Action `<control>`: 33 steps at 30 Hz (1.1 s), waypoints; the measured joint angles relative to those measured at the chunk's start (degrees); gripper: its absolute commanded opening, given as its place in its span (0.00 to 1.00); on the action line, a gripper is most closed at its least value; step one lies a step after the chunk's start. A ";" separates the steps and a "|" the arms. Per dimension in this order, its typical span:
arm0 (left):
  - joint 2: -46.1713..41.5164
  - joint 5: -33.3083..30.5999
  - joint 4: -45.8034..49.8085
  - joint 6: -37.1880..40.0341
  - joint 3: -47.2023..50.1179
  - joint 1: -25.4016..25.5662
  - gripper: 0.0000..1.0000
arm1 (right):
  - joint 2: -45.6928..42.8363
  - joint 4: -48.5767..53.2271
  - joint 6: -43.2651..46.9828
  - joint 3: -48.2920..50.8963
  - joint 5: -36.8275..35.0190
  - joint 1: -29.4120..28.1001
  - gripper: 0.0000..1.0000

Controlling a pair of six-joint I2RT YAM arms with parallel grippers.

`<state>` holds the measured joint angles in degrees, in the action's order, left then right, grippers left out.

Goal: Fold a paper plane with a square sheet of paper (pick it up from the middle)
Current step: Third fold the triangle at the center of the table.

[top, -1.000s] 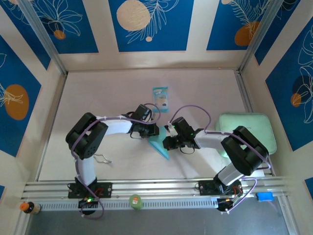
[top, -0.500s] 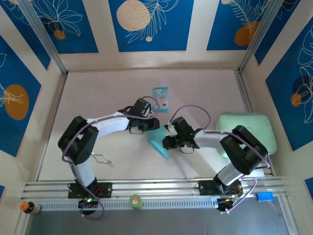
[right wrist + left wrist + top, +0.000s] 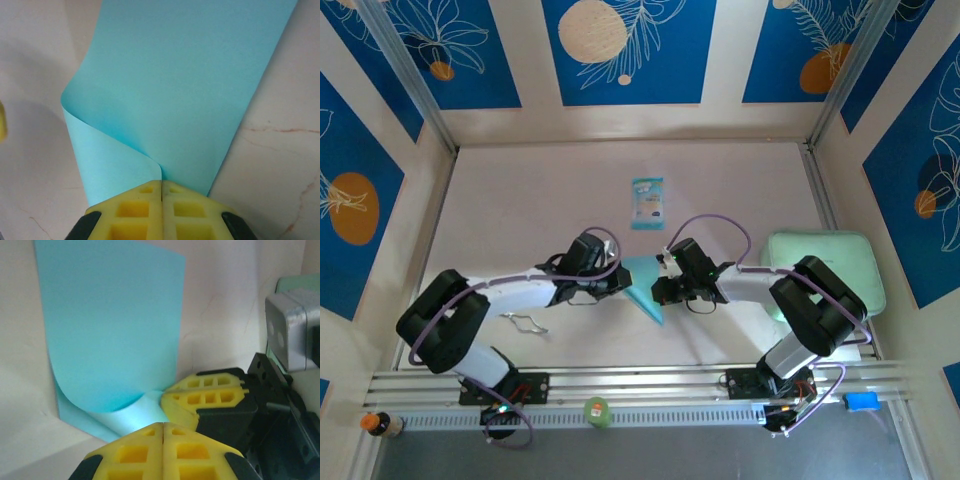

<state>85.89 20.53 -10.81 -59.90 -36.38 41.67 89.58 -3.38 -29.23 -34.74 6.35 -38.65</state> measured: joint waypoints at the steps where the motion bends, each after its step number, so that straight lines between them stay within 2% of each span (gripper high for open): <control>1: 0.00 0.02 -1.18 -1.05 0.57 0.66 0.00 | 0.02 -0.02 -0.02 0.00 0.00 0.00 0.00; 7: 1.68 -0.02 -7.78 -5.09 1.36 3.67 0.00 | 0.02 0.00 -0.42 0.00 -0.20 -0.24 0.00; 15: 6.29 -0.24 -12.20 -7.50 1.64 4.44 0.00 | 0.02 0.00 -0.44 -0.04 -0.37 -0.37 0.00; 33: 8.04 -1.09 -11.98 -7.72 2.19 4.50 0.00 | 0.02 0.04 -0.44 -0.09 -0.42 -0.39 0.00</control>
<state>93.93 19.44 -22.79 -67.61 -34.20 46.17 89.60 -3.33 -29.67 -34.83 5.93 -39.05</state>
